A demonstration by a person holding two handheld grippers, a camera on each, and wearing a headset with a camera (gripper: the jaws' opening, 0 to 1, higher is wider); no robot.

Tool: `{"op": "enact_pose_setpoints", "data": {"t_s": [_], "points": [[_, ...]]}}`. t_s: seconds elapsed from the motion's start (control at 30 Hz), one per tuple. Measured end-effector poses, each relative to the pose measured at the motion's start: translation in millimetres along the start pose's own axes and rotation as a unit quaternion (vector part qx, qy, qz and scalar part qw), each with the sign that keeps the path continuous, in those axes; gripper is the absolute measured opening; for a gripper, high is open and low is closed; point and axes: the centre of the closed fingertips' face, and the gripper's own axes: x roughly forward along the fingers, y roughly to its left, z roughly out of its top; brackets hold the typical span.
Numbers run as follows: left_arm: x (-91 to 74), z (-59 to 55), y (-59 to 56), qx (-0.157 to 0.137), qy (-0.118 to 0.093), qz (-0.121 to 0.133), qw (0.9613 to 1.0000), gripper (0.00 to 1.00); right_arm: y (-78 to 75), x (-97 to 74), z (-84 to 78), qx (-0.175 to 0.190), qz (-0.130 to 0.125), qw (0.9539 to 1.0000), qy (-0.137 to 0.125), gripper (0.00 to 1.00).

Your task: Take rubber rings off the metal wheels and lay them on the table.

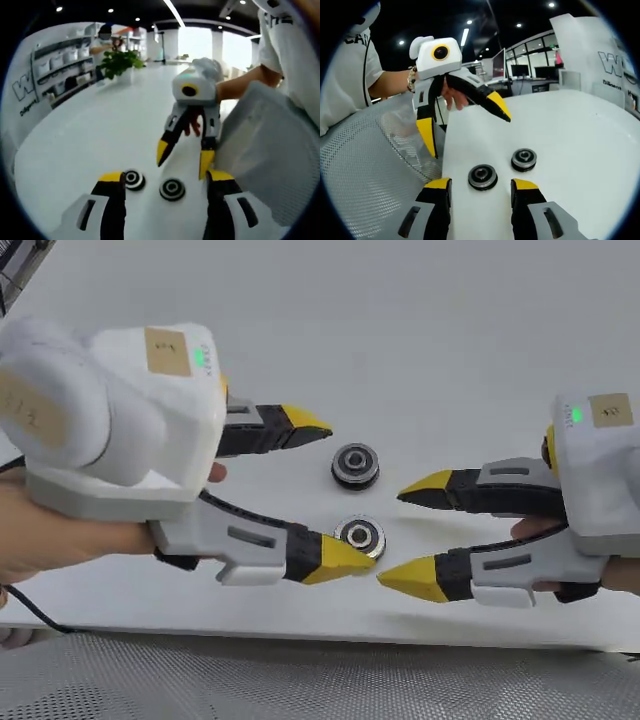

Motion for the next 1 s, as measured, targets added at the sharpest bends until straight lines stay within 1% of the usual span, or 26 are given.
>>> {"op": "enact_pose_setpoints", "data": {"t_s": [0.13,0.23,0.3,0.37,0.5,0.6,0.73,0.8,1.0], "points": [[5.7,-6.1,-1.4,0.002,0.008,-0.008,0.9999,0.62,-1.5,4.0,-2.6,-0.002,-0.002,1.0,0.003,0.44],[10.7,-11.0,-2.0,0.0,0.013,-0.014,0.9998,0.58,0.2,7.8,-2.7,-0.005,0.003,1.0,0.004,0.43],[12.4,-13.2,-1.7,0.0,0.015,-0.013,0.9998,0.54,1.0,9.3,-3.0,-0.006,0.006,0.9999,0.005,0.42],[15.2,-18.7,-0.8,0.001,0.021,-0.013,0.9997,0.49,2.0,11.7,-3.6,-0.011,0.009,0.9999,0.006,0.4],[18.1,-23.5,0.1,-0.006,0.023,-0.01,0.9997,0.46,2.0,14.2,-4.4,-0.01,0.01,0.9999,0.006,0.37],[21.8,-26.2,0.1,-0.009,0.023,-0.008,0.9997,0.41,1.7,16.3,-5.3,-0.013,0.011,0.9998,0.006,0.35],[26.1,-33.4,-0.3,-0.003,0.033,-0.009,0.9994,0.38,-0.8,18.0,-6.3,-0.018,0.008,0.9998,0.008,0.31],[27.3,-36.5,0.3,-0.007,0.037,-0.007,0.9993,0.36,-1.3,18.4,-6.3,-0.02,0.008,0.9997,0.007,0.3],[28.8,-37.6,1.6,-0.006,0.034,0.001,0.9994,0.28,-4.4,18.6,-9.5,-0.023,0.006,0.9997,0.009,0.25]]}}
